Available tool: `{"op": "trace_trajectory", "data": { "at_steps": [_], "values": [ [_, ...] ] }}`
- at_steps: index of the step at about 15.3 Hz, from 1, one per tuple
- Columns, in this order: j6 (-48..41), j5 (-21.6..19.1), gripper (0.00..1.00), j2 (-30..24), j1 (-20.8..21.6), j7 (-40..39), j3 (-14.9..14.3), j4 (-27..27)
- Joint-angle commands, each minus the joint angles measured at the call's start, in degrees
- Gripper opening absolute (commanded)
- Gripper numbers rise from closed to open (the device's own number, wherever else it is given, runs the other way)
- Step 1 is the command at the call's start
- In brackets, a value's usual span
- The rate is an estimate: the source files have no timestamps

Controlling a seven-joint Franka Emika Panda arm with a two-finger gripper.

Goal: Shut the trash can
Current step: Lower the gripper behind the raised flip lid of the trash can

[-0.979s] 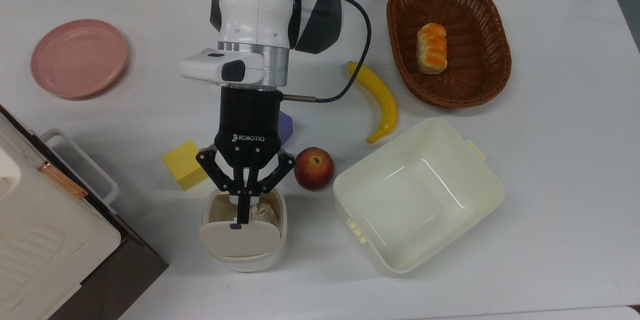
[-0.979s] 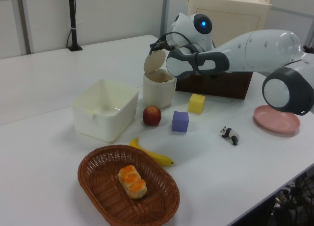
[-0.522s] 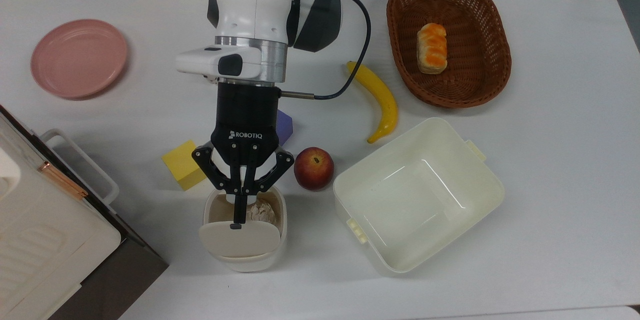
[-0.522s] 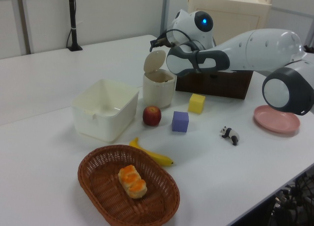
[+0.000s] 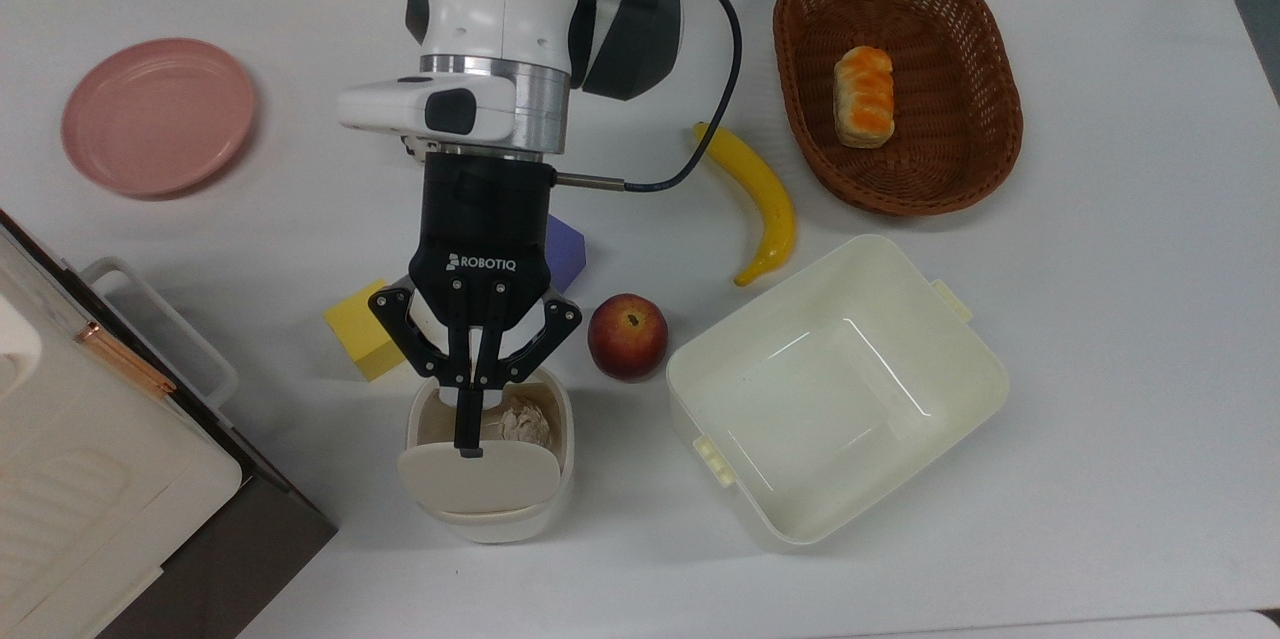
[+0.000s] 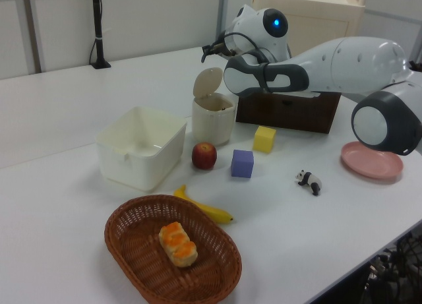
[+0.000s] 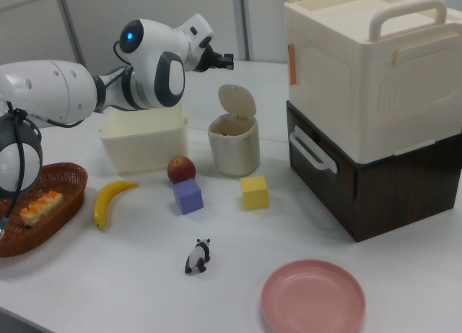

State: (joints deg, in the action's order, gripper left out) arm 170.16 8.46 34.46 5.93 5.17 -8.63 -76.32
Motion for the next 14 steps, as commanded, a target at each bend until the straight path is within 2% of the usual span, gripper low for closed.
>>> {"op": "trace_trajectory", "data": {
  "at_steps": [1, 14],
  "values": [
    [1.0, 1.1, 0.01, 2.5, 1.0, 0.7, -2.0, 2.2],
    [1.0, 1.8, 0.01, 3.3, 1.1, 0.2, -2.1, 0.8]
  ]
}}
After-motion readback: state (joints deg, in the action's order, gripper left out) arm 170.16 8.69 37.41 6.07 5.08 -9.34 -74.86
